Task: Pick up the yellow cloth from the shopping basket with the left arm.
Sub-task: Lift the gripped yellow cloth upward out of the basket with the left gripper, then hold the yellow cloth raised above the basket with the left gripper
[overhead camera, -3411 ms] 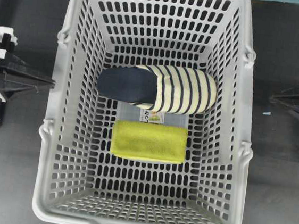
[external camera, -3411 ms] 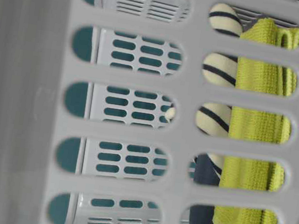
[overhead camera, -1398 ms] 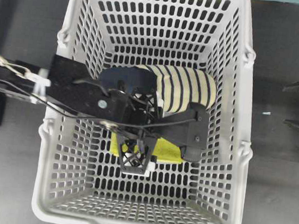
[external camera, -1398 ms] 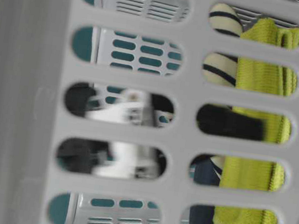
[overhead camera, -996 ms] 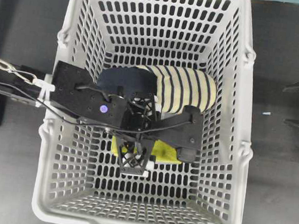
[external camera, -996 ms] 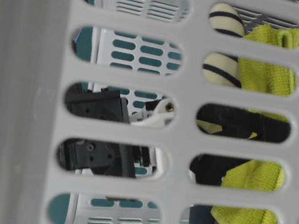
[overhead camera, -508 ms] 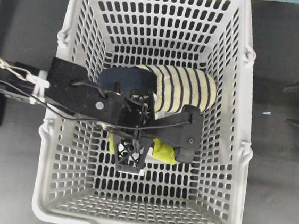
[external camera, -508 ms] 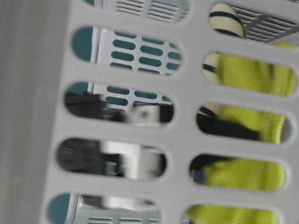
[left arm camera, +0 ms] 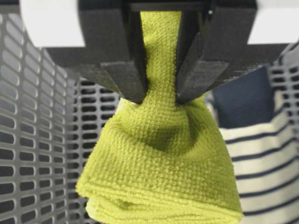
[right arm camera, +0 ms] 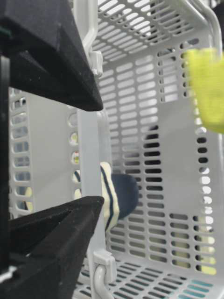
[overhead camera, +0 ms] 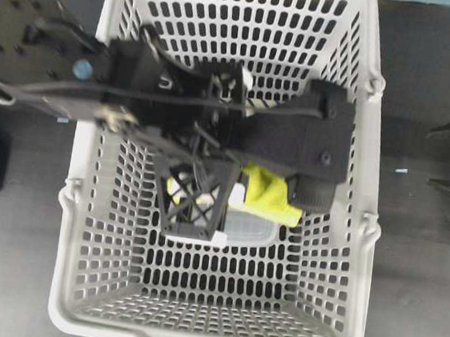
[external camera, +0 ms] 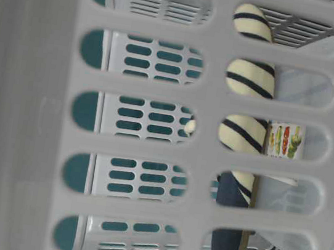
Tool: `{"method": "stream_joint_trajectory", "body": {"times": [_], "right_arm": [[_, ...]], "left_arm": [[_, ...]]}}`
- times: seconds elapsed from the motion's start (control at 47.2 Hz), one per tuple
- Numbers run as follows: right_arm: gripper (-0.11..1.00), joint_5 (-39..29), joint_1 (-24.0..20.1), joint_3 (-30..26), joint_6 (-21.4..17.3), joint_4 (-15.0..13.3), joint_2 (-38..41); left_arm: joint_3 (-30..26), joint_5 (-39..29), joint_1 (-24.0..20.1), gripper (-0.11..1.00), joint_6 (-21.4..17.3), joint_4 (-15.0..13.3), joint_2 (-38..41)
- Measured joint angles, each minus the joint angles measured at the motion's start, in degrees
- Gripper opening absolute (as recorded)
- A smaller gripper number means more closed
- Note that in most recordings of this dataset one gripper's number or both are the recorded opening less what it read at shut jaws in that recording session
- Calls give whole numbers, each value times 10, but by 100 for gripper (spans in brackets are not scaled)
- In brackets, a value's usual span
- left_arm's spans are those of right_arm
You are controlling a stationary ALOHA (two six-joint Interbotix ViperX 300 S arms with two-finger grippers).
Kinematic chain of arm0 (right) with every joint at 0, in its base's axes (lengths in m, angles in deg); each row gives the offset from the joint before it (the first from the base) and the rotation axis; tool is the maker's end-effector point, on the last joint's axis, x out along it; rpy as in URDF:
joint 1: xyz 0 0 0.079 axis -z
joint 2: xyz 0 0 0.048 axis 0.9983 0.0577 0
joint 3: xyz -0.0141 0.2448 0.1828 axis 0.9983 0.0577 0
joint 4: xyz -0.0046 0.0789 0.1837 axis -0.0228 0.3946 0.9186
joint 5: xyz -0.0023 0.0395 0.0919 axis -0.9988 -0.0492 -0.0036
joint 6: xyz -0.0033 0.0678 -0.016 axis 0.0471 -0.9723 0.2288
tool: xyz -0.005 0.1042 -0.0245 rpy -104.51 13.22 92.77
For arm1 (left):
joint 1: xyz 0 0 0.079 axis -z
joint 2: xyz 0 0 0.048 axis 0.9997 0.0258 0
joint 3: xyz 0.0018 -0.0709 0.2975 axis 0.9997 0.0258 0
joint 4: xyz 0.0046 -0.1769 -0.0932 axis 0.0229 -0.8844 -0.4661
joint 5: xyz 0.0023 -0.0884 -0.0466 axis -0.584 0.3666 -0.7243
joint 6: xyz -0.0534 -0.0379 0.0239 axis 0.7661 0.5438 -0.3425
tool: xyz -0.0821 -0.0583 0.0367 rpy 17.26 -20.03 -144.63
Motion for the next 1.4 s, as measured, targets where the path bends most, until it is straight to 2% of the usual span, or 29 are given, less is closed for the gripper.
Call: {"method": "stream_joint_trajectory", "body": {"times": [0.085, 0.169, 1.398], "right_arm": [[70, 4, 0, 4, 0, 0, 0], [70, 9, 0, 5, 0, 0, 0], [71, 13, 0, 5, 0, -1, -4]], "left_arm": [[-36, -49, -7, 16, 0, 0, 18], [-47, -70, -13, 16, 0, -1, 25], [-39, -72, -13, 16, 2, 0, 32]]}}
